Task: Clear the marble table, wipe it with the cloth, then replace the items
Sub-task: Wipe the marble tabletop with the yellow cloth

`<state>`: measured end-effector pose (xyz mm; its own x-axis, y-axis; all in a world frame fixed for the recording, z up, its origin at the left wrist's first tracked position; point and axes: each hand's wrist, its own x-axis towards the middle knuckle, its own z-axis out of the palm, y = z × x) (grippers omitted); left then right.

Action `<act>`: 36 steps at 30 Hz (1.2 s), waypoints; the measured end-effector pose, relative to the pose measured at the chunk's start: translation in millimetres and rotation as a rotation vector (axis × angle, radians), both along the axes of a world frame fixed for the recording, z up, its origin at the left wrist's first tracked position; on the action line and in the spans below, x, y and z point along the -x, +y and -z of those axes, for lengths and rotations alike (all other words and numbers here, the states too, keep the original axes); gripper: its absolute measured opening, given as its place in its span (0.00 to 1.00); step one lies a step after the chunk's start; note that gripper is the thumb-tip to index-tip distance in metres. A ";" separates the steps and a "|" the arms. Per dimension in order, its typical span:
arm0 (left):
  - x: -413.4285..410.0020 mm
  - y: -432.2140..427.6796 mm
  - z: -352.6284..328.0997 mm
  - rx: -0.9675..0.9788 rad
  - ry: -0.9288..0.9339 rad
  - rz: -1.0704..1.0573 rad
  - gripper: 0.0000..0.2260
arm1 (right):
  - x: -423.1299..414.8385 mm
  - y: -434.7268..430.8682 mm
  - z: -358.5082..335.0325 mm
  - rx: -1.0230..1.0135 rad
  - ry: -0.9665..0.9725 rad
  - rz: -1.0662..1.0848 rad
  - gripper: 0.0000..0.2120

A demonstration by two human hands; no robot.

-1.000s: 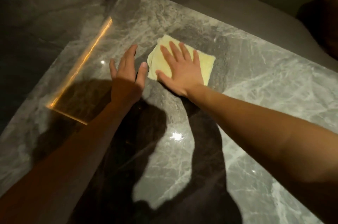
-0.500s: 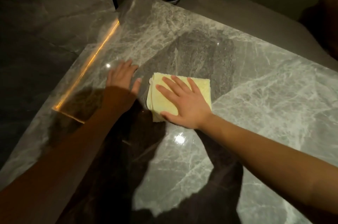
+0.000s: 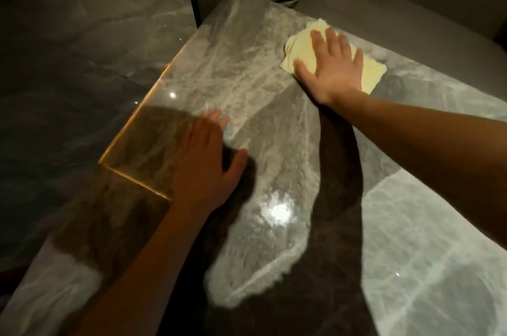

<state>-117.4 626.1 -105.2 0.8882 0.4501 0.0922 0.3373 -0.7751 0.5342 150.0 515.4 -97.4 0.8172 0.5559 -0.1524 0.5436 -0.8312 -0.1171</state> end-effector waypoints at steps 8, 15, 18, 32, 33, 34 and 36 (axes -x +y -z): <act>2.2 -0.4 -3.3 0.068 0.003 0.058 0.37 | -14.9 82.5 -0.9 -0.033 -0.025 -0.076 0.34; 2.5 -0.5 -0.1 0.096 -0.081 0.043 0.38 | 30.3 115.8 0.3 -0.034 -0.024 -0.334 0.33; 2.8 -1.8 -0.8 0.078 -0.110 -0.039 0.37 | 54.5 106.2 -1.4 -0.039 -0.020 -0.428 0.34; 9.1 -1.1 0.4 0.147 -0.222 -0.161 0.30 | 205.8 28.6 -5.9 -0.001 0.030 -0.523 0.33; 14.6 -2.8 -0.4 0.186 -0.200 -0.171 0.28 | 212.9 23.8 -6.0 -0.025 0.041 -0.515 0.33; 21.9 -3.6 -0.5 0.217 -0.180 -0.175 0.26 | 218.9 19.1 -5.8 -0.041 0.053 -0.518 0.34; 40.6 -1.1 0.6 0.172 -0.144 -0.152 0.25 | 227.7 9.3 -4.6 -0.055 0.076 -0.554 0.33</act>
<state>-158.1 625.0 -105.8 0.7925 0.5973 0.1235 0.3539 -0.6153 0.7044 -77.6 524.7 -92.9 0.3884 0.9078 -0.1581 0.8857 -0.4151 -0.2078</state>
